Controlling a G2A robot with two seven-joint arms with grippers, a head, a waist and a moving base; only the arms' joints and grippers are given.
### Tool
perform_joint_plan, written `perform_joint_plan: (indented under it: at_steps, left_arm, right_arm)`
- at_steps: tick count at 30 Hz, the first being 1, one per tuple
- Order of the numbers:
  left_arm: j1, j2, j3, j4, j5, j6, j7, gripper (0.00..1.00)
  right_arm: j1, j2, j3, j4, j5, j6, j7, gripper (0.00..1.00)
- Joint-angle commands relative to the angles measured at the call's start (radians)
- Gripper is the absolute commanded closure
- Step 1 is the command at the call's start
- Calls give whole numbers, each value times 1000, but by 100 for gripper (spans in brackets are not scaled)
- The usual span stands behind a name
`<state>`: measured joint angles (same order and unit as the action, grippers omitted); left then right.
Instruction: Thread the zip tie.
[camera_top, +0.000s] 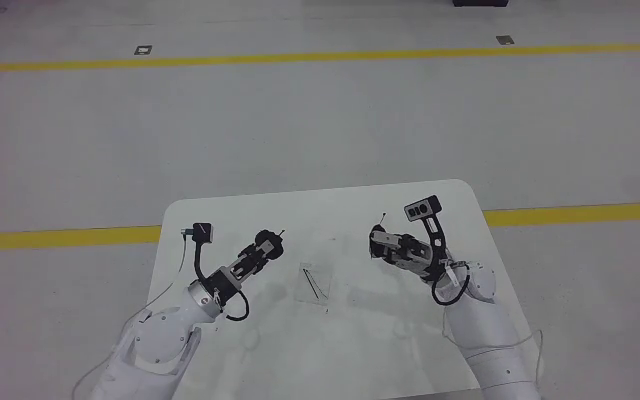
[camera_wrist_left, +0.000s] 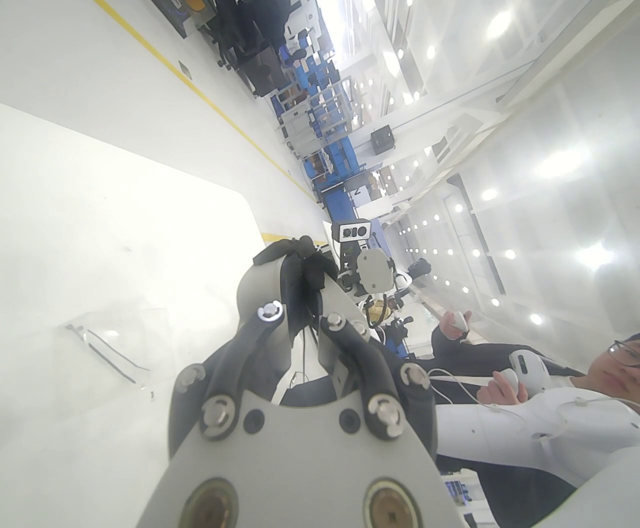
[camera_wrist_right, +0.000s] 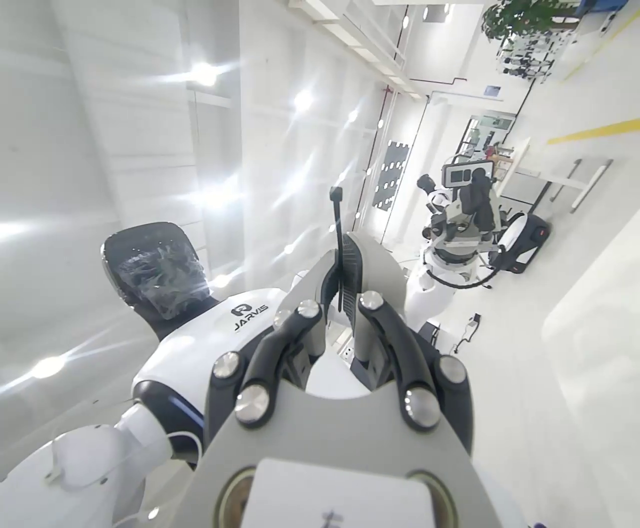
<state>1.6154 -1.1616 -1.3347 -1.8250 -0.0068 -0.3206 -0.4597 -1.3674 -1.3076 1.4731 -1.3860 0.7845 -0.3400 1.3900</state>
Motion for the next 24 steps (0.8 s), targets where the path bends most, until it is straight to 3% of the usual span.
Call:
perform_joint_plan:
  at_steps: [1, 5, 13, 18, 24]
  left_arm:
    - [0, 0, 0, 0, 0, 0, 0, 100]
    - [0, 0, 0, 0, 0, 0, 0, 100]
    - [0, 0, 1, 0, -1, 2, 2, 100]
    - [-10, 1, 21, -4, -38, 47, -35, 100]
    - [-18, 7, 26, -9, -100, 116, -115, 100]
  right_arm:
    - [1, 0, 3, -4, -10, 0, -6, 100]
    - [3, -9, 81, -75, -138, 0, -28, 100]
    - [6, -93, 195, -148, -222, 0, 0, 100]
    - [10, -142, 237, -181, -271, 0, 0, 100]
    - [14, -178, 254, -241, -343, 0, 0, 100]
